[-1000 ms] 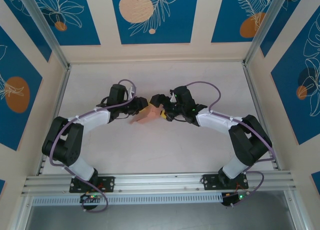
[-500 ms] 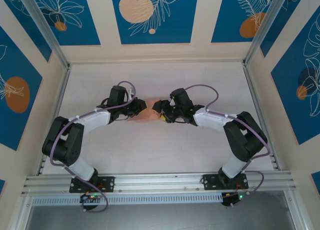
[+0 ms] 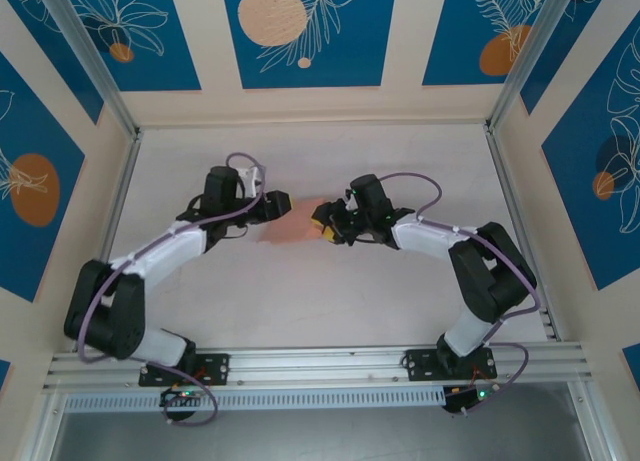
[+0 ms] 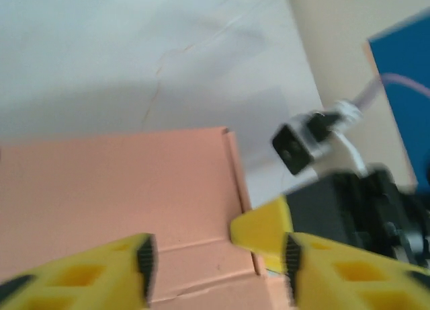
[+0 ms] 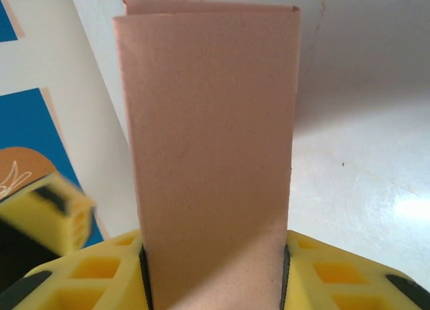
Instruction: Fold the paper box
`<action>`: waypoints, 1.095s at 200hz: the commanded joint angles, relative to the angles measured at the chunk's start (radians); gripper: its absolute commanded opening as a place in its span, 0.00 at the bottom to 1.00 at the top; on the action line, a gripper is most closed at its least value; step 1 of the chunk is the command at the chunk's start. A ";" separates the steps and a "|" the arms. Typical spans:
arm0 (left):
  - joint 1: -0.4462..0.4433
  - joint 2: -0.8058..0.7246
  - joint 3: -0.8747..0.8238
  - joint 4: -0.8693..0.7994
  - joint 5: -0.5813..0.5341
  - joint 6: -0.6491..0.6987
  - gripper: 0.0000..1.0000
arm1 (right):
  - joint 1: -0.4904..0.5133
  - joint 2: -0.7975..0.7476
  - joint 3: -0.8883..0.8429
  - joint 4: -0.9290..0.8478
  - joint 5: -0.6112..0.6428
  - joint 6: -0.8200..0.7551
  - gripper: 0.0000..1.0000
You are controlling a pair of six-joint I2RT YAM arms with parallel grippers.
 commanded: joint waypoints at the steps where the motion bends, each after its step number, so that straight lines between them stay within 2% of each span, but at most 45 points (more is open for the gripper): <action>1: -0.012 -0.181 -0.088 0.046 0.062 0.456 0.83 | -0.049 -0.064 -0.013 -0.049 -0.142 0.070 0.36; 11: -0.036 -0.278 -0.151 0.054 0.059 0.649 0.99 | -0.074 -0.085 -0.018 -0.062 -0.182 0.098 0.36; 20: -0.057 -0.358 -0.216 0.070 0.043 0.798 1.00 | -0.094 -0.104 -0.023 -0.080 -0.214 0.122 0.36; 30: -0.072 -0.428 -0.280 0.116 -0.002 0.898 1.00 | -0.113 -0.127 -0.027 -0.110 -0.240 0.139 0.35; 48: -0.080 -0.511 -0.314 0.109 -0.003 1.011 1.00 | -0.135 -0.167 -0.028 -0.181 -0.268 0.147 0.35; 66: -0.133 -0.508 -0.294 0.058 -0.013 1.085 1.00 | -0.151 -0.210 -0.028 -0.234 -0.290 0.149 0.35; 93: -0.259 -0.425 -0.272 0.006 -0.183 1.230 1.00 | -0.161 -0.269 -0.028 -0.306 -0.295 0.139 0.36; 128: -0.293 -0.352 -0.218 0.012 -0.243 1.285 1.00 | -0.166 -0.333 -0.060 -0.334 -0.289 0.146 0.36; 165: -0.324 -0.296 -0.200 0.073 -0.407 1.301 1.00 | -0.161 -0.360 -0.087 -0.321 -0.285 0.161 0.35; 198: -0.367 -0.270 -0.169 0.002 -0.377 1.332 1.00 | -0.162 -0.357 -0.112 -0.262 -0.296 0.200 0.35; 219: -0.391 -0.257 -0.176 0.019 -0.379 1.316 1.00 | -0.161 -0.349 -0.108 -0.248 -0.298 0.207 0.35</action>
